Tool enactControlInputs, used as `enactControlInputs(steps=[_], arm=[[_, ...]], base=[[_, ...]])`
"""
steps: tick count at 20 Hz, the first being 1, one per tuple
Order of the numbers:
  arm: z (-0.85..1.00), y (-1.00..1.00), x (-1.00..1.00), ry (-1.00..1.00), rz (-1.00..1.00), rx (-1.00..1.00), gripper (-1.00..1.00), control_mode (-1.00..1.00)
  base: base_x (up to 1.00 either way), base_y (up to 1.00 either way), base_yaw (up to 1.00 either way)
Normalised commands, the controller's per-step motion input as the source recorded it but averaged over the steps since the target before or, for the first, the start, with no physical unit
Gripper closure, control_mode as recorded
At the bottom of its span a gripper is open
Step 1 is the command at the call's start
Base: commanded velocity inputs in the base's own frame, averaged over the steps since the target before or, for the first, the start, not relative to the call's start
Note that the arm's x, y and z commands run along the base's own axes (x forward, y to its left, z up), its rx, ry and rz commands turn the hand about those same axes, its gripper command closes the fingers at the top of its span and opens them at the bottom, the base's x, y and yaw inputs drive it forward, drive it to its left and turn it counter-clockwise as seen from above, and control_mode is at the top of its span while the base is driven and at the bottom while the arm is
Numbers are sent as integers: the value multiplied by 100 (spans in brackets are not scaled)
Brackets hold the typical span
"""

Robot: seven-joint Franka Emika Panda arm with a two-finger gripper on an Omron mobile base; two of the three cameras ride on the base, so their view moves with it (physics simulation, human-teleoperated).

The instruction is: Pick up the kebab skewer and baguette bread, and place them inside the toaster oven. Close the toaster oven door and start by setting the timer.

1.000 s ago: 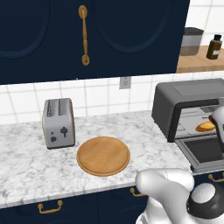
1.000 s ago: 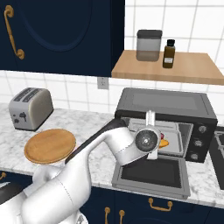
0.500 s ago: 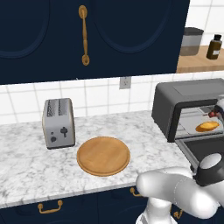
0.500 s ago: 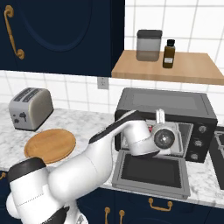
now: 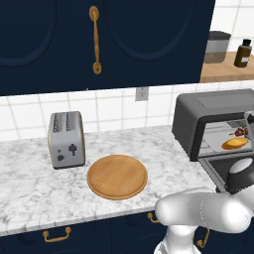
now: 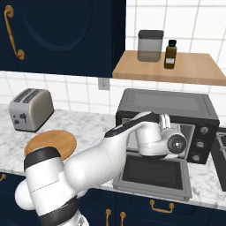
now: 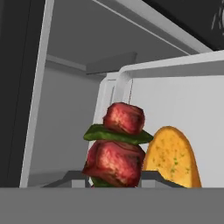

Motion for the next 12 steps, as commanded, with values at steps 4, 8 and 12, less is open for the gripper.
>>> enactControlInputs(steps=[4,8,12], arm=[[-15,0,30,0,0,0,100,-100],[-4,0,38,0,0,0,100,-100],[0,0,36,0,0,0,100,-100]], base=[[0,0,0],[0,0,0],[0,0,0]])
